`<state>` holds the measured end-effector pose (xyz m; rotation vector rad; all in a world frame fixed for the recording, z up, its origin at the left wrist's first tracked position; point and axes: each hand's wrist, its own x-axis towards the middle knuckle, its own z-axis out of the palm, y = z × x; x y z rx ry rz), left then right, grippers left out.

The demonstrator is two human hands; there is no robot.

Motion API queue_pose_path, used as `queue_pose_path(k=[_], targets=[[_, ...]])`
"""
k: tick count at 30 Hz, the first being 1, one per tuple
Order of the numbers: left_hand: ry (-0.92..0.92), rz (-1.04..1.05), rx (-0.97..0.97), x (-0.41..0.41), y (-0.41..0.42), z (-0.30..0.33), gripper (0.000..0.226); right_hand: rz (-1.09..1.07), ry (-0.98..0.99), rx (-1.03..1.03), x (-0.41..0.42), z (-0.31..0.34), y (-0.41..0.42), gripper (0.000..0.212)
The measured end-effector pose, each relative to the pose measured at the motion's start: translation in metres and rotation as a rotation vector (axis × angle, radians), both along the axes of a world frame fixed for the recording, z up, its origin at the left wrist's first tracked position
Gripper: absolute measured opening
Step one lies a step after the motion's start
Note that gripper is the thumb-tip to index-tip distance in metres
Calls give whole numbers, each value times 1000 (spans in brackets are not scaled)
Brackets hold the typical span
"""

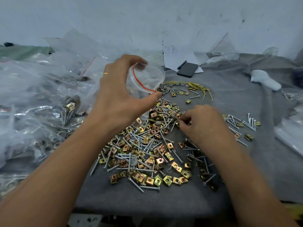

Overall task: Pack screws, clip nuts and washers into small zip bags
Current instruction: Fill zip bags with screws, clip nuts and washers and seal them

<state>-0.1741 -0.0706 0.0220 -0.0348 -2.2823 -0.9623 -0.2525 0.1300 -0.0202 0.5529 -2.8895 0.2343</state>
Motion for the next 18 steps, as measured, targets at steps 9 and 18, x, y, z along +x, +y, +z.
queue_pose_path(k=[9, 18], targets=[[-17, 11, -3, -2, -3, -1, 65, 14, -72, -307, -4, -2, 19, 16], [-12, -2, -82, -3, 4, -4, 65, -111, -196, -160, 0, -2, 2, 21]])
